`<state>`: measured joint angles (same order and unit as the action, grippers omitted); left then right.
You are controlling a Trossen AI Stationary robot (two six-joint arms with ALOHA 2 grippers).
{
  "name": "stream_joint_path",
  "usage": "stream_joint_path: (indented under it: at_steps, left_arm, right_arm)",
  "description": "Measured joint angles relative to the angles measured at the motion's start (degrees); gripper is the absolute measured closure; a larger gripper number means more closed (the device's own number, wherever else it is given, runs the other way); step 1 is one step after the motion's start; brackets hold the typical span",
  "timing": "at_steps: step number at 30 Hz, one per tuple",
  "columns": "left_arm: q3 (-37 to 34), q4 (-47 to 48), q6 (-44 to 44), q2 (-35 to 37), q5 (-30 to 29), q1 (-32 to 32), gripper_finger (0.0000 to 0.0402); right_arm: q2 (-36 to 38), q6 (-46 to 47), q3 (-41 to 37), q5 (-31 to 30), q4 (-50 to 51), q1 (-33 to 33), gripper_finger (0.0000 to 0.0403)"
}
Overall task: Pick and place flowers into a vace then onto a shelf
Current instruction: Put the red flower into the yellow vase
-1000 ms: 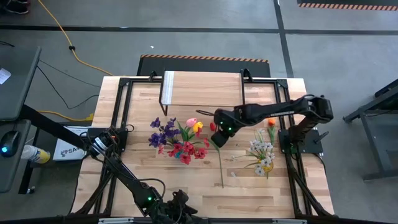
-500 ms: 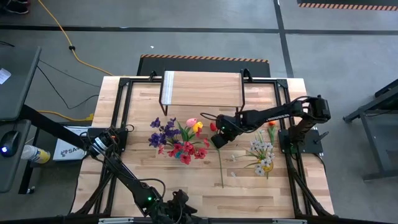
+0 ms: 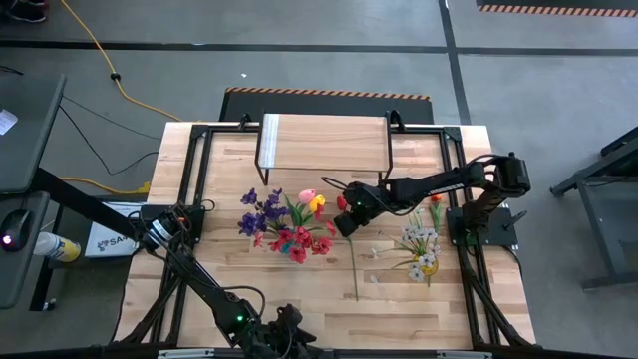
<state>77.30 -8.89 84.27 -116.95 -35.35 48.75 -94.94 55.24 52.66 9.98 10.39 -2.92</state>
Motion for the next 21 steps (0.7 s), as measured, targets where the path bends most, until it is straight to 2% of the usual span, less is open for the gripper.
stream_joint_path:
  at_steps: [21]
  left_arm:
    - [0.02, 0.02, 0.00, 0.00, 0.00, 0.00, 0.0114]
  right_arm:
    - [0.00, -1.33, 0.02, -0.43, 6.07, 0.02, 0.0319]
